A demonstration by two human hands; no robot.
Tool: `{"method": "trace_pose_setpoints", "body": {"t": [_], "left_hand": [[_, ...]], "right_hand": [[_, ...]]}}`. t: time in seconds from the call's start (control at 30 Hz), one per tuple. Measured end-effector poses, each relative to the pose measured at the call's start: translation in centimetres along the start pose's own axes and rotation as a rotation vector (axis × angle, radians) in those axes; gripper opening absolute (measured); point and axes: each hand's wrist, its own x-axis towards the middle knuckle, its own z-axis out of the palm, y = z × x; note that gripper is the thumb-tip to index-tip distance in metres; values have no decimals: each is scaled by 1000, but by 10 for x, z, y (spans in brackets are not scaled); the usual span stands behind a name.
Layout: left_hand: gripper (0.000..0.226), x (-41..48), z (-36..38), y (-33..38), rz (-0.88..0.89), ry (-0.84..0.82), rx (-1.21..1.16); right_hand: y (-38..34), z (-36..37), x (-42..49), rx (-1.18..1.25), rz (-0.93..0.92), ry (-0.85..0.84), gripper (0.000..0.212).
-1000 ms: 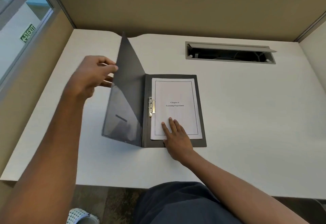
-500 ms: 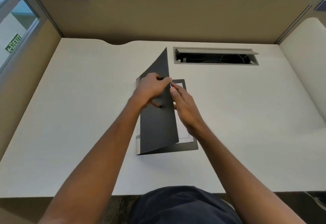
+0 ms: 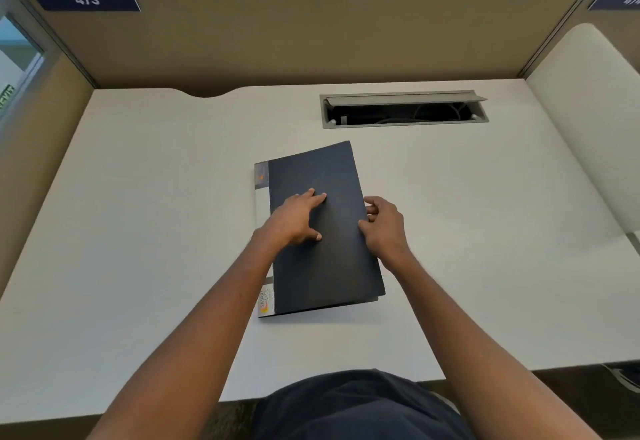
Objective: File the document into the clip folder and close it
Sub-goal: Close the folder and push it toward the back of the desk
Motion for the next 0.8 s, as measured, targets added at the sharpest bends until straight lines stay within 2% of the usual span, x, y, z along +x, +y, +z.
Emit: {"method": "trace_pose_setpoints", "body": {"t": [0.23, 0.37, 0.43, 0.53, 0.63, 0.7, 0.8], "left_hand": [[97, 16, 42, 7, -53, 5, 93], [90, 20, 57, 10, -80, 19, 121], [88, 20, 62, 10, -83, 36, 130], [85, 19, 67, 9, -74, 63, 131], [83, 16, 65, 10, -66, 82, 102], [79, 9, 63, 5, -65, 176, 33], [73, -10, 62, -10, -150, 443, -112]], "right_hand": [[28, 17, 4, -179, 38, -45, 45], [39, 30, 2, -344, 44, -108, 52], [44, 37, -2, -455, 21, -121, 59], [49, 45, -7, -674, -67, -99, 81], [53, 52, -12, -740, -144, -129, 91], [56, 55, -14, -747, -153, -164, 87], [59, 55, -14, -782, -166, -160, 83]]}}
